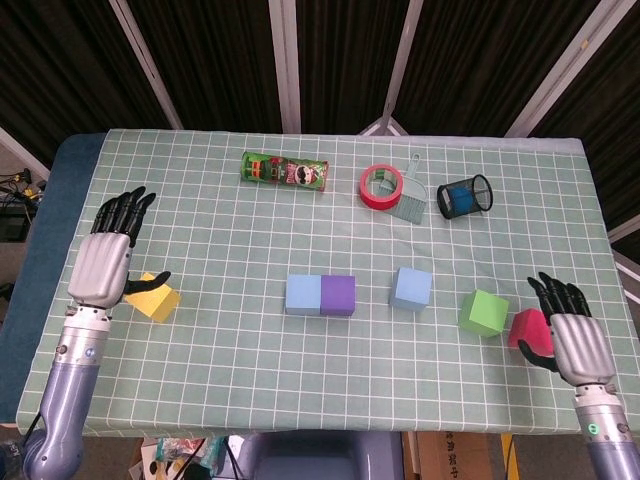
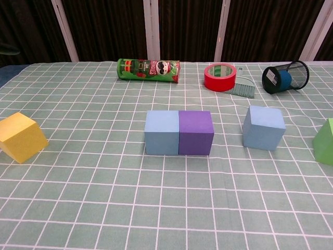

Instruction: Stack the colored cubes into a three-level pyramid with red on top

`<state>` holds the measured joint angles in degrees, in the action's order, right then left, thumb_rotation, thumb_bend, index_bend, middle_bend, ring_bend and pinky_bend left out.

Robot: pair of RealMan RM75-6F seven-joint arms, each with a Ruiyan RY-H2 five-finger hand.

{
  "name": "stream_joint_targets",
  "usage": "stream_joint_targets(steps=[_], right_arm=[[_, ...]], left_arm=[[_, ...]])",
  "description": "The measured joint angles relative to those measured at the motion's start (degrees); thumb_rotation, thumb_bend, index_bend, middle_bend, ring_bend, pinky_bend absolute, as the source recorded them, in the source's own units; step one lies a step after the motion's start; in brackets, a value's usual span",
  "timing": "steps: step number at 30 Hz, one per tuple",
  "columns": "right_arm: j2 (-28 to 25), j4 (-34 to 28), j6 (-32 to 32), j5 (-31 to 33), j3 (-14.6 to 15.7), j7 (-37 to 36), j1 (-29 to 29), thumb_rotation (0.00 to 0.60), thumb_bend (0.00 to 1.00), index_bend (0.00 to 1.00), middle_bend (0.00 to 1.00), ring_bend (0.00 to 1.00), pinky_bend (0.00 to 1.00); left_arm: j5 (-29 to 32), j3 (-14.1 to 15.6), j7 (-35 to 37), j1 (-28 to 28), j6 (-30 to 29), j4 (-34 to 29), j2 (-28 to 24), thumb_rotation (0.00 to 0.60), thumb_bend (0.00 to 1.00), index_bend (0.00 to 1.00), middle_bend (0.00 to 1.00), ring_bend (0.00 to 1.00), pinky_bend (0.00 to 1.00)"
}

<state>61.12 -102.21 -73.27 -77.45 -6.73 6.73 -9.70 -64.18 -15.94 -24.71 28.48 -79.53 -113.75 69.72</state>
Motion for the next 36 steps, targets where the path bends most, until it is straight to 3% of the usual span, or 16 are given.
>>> stream_joint_targets(steps=[8,13,25,36], right_arm=[[2.05,-2.87,11.96,8.37,-2.81,6.66,-9.12,0.6,0.3,0.0,0.0,0.0,0.0],[5.27,-2.57,16.08,12.61,-4.38,9.46,-14.36,0.6,0.3,0.0,0.0,0.0,0.0],[13.69,-0.91,18.28,25.85,-5.69,17.74,-22.33,0.6,0.3,0.0,0.0,0.0,0.0],[19.03,6.03,18.16,31.09,-6.38,19.16,-26.42,0.6,0.3,0.0,0.0,0.0,0.0]], left_arm=[[1.62,-0.58,1.1,0.2,1.06,1.2,-0.72,0.6,0.1,0.0,0.0,0.0,0.0],[2.74,-0.9,2.19,0.37,1.9,2.02,-1.08,0.6,0.1,0.0,0.0,0.0,0.0],[3.29,-1.59,4.42,0.36,2.2,2.54,-1.87,0.6,0.1,0.0,0.0,0.0,0.0],[4.88,-1.98,5.0,0.71,2.67,3.68,-1.75,0.6,0.1,0.0,0.0,0.0,0.0]])
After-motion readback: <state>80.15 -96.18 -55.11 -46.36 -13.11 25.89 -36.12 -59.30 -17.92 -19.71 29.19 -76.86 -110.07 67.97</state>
